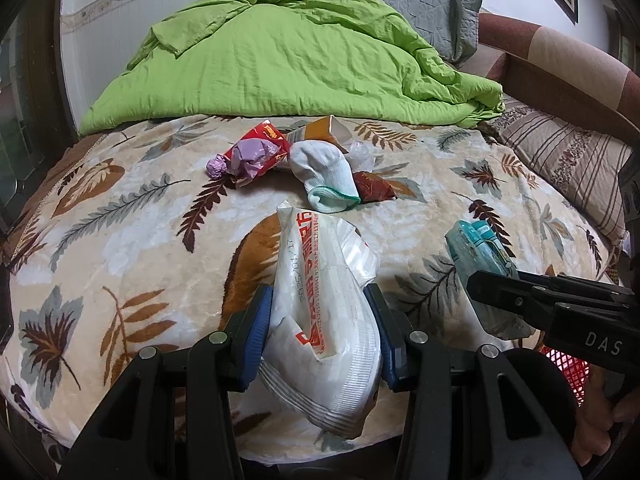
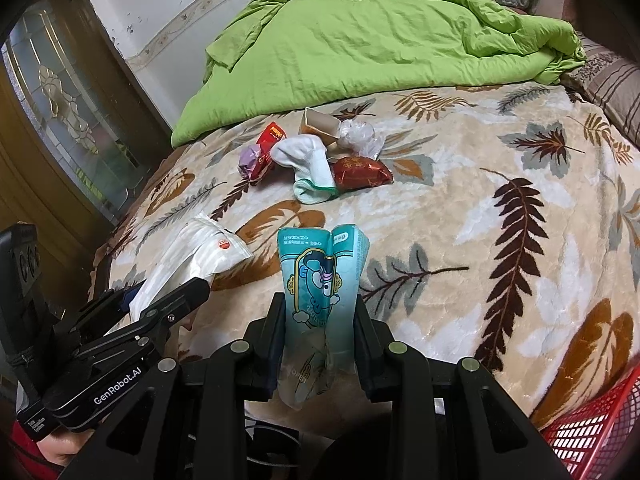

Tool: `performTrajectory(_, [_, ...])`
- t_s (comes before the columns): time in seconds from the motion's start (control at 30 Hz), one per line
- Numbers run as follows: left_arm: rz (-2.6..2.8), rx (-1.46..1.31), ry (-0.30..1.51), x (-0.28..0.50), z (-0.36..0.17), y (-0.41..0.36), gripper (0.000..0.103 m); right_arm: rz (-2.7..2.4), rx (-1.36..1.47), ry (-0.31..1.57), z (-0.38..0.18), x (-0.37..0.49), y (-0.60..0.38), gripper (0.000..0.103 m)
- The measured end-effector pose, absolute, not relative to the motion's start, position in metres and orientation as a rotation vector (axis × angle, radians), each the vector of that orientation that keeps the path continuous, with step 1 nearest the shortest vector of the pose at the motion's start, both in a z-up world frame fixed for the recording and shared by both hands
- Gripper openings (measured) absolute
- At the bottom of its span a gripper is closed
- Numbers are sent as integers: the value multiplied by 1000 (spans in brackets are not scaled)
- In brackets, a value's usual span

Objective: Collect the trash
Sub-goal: 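Hold the plastic bag and tissue pack raised above the bed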

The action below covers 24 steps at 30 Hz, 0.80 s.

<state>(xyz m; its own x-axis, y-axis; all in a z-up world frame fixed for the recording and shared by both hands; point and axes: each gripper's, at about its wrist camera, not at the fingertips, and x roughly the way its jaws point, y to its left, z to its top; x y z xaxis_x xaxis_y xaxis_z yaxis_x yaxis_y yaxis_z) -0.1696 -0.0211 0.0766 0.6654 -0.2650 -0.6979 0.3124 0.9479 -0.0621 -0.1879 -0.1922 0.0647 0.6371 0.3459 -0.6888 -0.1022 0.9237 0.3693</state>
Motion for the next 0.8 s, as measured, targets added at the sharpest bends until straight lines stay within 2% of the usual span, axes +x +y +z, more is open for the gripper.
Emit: performTrajectory(0.8, [-327, 66, 772, -172, 80, -17, 45, 262, 314, 841, 69, -191, -190, 33])
